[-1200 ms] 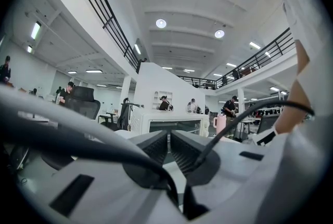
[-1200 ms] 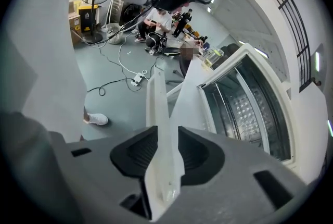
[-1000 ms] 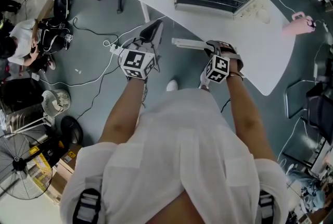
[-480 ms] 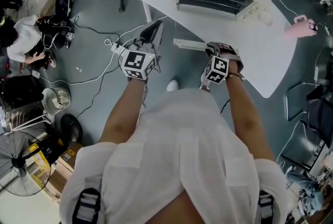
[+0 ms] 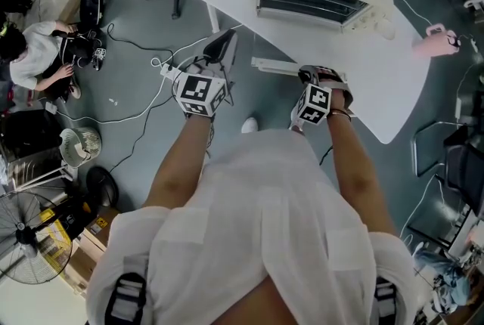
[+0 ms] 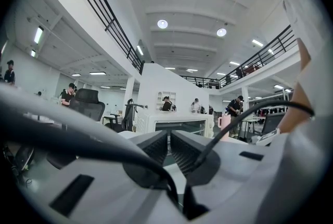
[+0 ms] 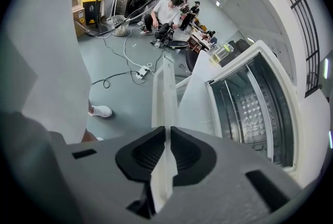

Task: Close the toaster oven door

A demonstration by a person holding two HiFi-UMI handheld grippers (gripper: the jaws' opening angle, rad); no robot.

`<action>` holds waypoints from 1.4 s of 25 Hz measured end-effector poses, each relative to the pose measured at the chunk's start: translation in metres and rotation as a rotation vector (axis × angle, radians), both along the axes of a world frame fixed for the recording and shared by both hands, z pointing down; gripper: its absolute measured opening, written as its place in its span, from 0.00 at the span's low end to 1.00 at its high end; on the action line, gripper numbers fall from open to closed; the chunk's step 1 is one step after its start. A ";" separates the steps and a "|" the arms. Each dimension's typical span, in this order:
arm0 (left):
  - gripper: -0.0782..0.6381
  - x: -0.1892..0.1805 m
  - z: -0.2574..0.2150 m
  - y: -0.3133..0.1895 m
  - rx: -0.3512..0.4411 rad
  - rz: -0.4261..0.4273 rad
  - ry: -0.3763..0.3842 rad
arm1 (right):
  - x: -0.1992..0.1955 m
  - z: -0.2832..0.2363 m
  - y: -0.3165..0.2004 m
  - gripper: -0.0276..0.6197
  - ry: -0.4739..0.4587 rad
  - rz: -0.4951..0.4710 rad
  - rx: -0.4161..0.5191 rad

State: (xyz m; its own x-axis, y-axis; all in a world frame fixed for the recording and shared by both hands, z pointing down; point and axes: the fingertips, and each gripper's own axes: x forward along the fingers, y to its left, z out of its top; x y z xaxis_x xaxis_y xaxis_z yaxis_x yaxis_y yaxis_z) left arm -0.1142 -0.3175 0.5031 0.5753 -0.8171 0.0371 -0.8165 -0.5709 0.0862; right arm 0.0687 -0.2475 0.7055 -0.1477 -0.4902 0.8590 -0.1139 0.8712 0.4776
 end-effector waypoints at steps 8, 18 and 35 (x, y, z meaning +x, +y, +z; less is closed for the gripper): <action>0.13 -0.001 -0.006 -0.001 0.012 -0.003 0.003 | -0.002 -0.018 -0.003 0.09 -0.011 0.016 0.036; 0.13 0.004 -0.018 -0.004 0.035 -0.001 0.015 | 0.002 -0.054 -0.018 0.09 -0.019 0.036 0.102; 0.13 0.002 -0.038 -0.016 0.067 -0.020 0.010 | 0.009 -0.128 -0.074 0.08 -0.034 0.061 0.298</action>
